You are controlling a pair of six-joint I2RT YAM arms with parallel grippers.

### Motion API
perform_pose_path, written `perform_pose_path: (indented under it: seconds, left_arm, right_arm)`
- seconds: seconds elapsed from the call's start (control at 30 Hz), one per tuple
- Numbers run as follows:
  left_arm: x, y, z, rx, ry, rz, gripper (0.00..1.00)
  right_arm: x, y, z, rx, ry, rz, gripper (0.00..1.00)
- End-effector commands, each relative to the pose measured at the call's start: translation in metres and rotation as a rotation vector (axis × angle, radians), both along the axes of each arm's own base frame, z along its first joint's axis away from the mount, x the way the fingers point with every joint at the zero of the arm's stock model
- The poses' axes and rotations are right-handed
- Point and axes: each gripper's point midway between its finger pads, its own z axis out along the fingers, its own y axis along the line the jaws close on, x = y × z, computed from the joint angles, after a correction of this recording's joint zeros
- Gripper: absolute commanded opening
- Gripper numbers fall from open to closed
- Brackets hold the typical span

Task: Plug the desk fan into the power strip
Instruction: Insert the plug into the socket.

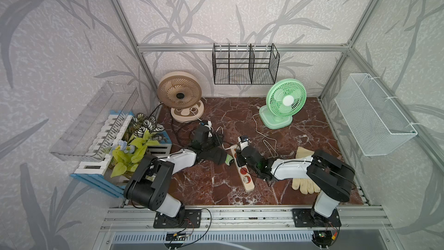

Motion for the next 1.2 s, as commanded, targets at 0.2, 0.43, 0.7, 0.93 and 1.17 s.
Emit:
perform_pose_path:
  seconds: [0.2,0.43,0.7,0.93,1.17]
  left_arm:
    - [0.003,0.001,0.013,-0.003,-0.05,-0.005,0.42]
    - [-0.004,0.011,0.027,0.001,-0.11,0.034,0.6]
    - [-0.015,0.032,0.052,0.013,-0.22,0.118,0.88]
    - [-0.021,0.044,0.063,0.028,-0.27,0.164,0.97]
    - [-0.023,0.047,0.064,0.033,-0.28,0.174,0.98]
  right_arm:
    - [-0.022,-0.04,-0.051,-0.219,0.167,-0.017,0.0]
    - [-0.001,-0.014,-0.002,-0.065,0.024,-0.008,0.0]
    - [0.002,0.003,0.008,0.042,-0.005,0.02,0.0]
    - [0.005,0.007,0.019,0.089,-0.042,0.019,0.0]
    - [0.006,0.016,0.024,0.126,-0.046,0.04,0.0]
